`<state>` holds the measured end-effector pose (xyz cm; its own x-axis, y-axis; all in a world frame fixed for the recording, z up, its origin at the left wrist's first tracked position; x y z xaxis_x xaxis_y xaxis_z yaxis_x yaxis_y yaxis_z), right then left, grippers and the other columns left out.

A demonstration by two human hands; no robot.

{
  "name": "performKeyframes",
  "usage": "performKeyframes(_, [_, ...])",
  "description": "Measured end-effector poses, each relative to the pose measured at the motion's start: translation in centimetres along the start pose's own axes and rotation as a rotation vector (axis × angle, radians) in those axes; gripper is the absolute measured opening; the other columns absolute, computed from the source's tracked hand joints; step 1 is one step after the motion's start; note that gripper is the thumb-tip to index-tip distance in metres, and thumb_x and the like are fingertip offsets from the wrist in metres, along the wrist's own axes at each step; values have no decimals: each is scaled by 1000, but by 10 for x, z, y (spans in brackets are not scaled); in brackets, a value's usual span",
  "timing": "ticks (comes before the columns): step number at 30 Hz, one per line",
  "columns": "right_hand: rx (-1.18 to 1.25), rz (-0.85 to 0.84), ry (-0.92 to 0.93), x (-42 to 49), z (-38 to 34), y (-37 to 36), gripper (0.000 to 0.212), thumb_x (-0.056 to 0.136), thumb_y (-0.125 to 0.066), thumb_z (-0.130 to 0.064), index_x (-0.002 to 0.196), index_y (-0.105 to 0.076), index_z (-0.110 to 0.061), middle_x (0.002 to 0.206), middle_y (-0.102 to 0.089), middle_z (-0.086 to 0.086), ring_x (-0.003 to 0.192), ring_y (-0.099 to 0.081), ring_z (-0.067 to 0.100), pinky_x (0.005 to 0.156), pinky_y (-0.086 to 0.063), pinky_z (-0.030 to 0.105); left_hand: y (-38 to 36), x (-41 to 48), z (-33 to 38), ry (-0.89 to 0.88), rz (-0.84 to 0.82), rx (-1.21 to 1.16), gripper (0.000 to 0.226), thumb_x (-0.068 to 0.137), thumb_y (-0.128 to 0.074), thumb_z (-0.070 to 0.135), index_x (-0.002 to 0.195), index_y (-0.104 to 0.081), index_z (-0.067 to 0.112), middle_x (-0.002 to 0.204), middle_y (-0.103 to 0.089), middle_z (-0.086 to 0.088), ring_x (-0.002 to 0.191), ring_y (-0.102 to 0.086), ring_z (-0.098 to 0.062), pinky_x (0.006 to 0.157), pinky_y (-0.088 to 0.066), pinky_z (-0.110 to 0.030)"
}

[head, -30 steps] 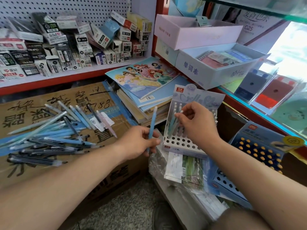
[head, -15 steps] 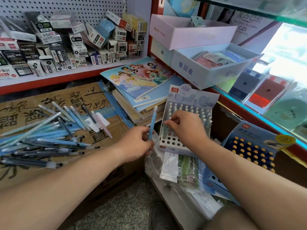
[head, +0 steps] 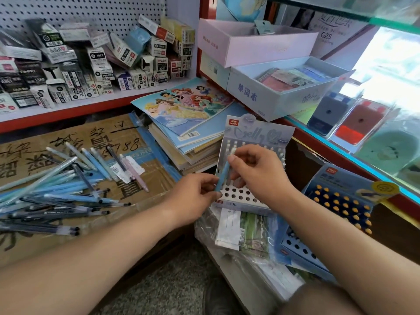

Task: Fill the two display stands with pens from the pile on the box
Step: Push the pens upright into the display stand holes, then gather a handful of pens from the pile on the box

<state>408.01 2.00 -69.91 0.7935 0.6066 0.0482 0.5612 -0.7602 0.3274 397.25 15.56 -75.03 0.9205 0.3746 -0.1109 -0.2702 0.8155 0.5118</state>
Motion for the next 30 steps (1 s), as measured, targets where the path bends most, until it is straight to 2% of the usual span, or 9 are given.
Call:
performKeyframes(4, [-53, 76, 36, 4, 4, 14, 7, 97, -68, -20, 99, -71, -14, 82, -73, 5, 71, -71, 14, 65, -61, 25, -8, 2, 10, -58, 28, 123, 36, 95, -71, 26, 131, -65, 28, 112, -70, 12, 103, -65, -4, 98, -54, -30])
performKeyframes(6, [-139, 159, 70, 8, 10, 25, 4, 97, -68, -25, 97, -71, -21, 85, -72, -3, 78, -70, 9, 70, -60, 23, -9, 5, 13, -71, 85, 207, 43, 95, -70, 28, 137, -59, 25, 125, -65, 10, 115, -60, -7, 100, -47, -23])
performKeyframes(8, [-210, 199, 82, 12, 17, 33, 3, 97, -68, -28, 97, -71, -26, 87, -72, -7, 83, -70, 7, 74, -60, 24, -10, 10, 13, -38, 127, 223, 51, 96, -69, 24, 144, -52, 19, 136, -61, 3, 124, -57, -13, 101, -43, -25])
performKeyframes(13, [-328, 139, 112, 13, 27, 31, 4, 97, -68, -27, 97, -72, -26, 86, -70, -10, 81, -66, 1, 71, -55, 15, -18, 19, 7, 13, 64, 287, 46, 97, -66, 17, 140, -52, 13, 134, -62, -4, 118, -60, -19, 93, -46, -25])
performKeyframes(17, [-330, 113, 105, 15, 31, 25, 4, 96, -69, -26, 95, -73, -25, 85, -70, -9, 80, -66, 5, 72, -56, 21, -26, 24, 0, 22, -11, 293, 46, 93, -68, 16, 137, -54, 18, 131, -65, -1, 117, -63, -18, 91, -50, -27])
performKeyframes(22, [-415, 78, 111, 17, 33, 21, 7, 96, -69, -28, 91, -72, -24, 81, -69, -10, 76, -64, 3, 71, -54, 21, -28, 28, -6, 8, -3, 318, 54, 89, -72, 16, 138, -49, 20, 131, -64, -2, 118, -61, -19, 96, -53, -33])
performKeyframes(25, [-474, 42, 105, 17, 35, 18, 9, 97, -68, -31, 93, -72, -24, 79, -70, -10, 73, -65, 4, 74, -58, 31, -28, 28, -9, 6, -5, 314, 55, 89, -72, 16, 138, -48, 21, 129, -64, -2, 117, -62, -19, 96, -54, -36])
performKeyframes(30, [-553, 26, 79, 21, 40, 9, 16, 97, -67, -36, 101, -75, -23, 80, -72, -10, 74, -68, 8, 73, -61, 39, -29, 28, -8, -7, -11, 306, 55, 89, -72, 15, 139, -47, 19, 126, -65, -1, 113, -63, -19, 91, -55, -33])
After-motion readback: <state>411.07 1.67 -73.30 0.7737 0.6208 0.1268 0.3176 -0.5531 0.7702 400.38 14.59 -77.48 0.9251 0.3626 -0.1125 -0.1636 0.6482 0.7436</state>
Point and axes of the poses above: each hand's wrist, its own x-axis towards the middle knuckle, its own y-axis out of the back of the hand, z = x × y, the point moved 1 cm from there along x, towards the middle knuckle
